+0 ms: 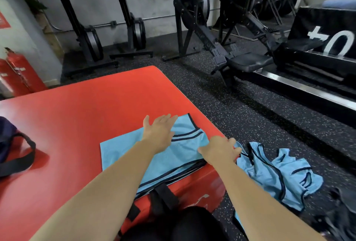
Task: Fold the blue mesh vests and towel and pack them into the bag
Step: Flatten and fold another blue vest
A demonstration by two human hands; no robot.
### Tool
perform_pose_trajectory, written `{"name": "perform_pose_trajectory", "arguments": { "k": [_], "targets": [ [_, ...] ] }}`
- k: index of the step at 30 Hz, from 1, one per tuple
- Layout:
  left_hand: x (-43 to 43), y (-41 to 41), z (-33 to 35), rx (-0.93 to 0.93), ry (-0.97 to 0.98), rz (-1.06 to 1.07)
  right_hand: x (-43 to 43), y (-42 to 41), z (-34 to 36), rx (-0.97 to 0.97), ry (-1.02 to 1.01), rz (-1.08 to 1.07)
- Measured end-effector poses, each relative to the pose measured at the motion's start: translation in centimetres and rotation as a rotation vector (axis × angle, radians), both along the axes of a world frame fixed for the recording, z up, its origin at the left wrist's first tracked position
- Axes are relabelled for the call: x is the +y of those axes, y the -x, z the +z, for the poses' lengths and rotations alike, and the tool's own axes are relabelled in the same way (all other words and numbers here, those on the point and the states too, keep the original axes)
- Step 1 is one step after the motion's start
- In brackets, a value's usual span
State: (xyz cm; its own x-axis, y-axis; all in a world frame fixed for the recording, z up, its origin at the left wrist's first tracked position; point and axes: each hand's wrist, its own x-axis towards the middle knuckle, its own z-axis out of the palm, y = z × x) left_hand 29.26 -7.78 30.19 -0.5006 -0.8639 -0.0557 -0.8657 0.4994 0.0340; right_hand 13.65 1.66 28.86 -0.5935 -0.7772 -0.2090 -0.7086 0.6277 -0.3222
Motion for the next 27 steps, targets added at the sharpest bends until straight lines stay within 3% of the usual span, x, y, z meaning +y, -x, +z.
{"name": "perform_pose_trajectory", "arguments": {
  "k": [10, 14, 18, 22, 27],
  "targets": [
    [-7.1, 6.0, -0.8, 0.097, -0.193, 0.016, -0.4, 1.7, -1.0, -0.035, 0.251, 0.06],
    [-9.0, 6.3, -0.5, 0.141, -0.296, 0.021, -0.9, 2.3, -1.4, -0.258, 0.268, -0.013],
    [-10.2, 5.5, 0.9, 0.39, -0.53, 0.004, -0.8, 2.5, -0.6, -0.613, 0.415, -0.16],
    [-10.2, 2.8, 3.5, 0.495, -0.581, -0.01, 0.2, 1.6, 2.1, -0.866, 0.558, -0.125],
    [-8.5, -2.9, 7.5, 0.574, -0.534, 0.016, 1.2, -3.0, 5.6, -0.94, 0.631, 0.018]
  ]
}}
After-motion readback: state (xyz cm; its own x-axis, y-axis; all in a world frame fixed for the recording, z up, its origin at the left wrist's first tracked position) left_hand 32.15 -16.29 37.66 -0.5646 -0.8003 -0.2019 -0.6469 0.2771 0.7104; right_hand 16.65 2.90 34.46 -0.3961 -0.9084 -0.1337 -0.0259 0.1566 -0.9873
